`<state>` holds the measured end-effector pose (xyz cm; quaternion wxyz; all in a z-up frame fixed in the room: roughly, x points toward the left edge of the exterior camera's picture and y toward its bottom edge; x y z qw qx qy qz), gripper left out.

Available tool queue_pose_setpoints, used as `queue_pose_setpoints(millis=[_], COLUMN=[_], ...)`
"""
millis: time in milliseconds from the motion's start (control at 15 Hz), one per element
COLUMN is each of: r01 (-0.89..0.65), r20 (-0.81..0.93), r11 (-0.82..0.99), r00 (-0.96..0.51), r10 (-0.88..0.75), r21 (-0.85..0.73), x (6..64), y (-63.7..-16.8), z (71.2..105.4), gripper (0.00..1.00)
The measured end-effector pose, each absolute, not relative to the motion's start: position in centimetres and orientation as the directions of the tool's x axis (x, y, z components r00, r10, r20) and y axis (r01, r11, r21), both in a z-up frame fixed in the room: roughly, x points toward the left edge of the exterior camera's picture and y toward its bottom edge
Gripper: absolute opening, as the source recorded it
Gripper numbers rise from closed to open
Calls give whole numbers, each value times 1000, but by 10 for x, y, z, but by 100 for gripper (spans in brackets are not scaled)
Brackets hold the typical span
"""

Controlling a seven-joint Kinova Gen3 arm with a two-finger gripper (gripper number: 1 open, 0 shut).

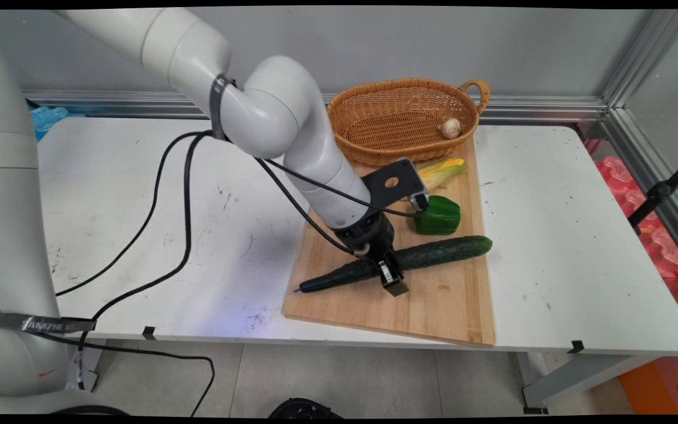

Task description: Place the picked object on the cutting board

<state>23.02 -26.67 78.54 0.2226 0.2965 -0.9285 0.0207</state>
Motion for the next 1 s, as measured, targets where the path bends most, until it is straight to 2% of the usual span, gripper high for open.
queue_pose_setpoints(millis=[400, 467, 1000], r01=[-573, -573, -552], r20=[409, 408, 421], r11=[814, 815, 829], r00=[-724, -725, -732], r10=[-556, -555, -535], r21=[91, 90, 93], x=[230, 230, 232], y=[-267, -268, -265], z=[771, 770, 777], gripper=[0, 100, 100])
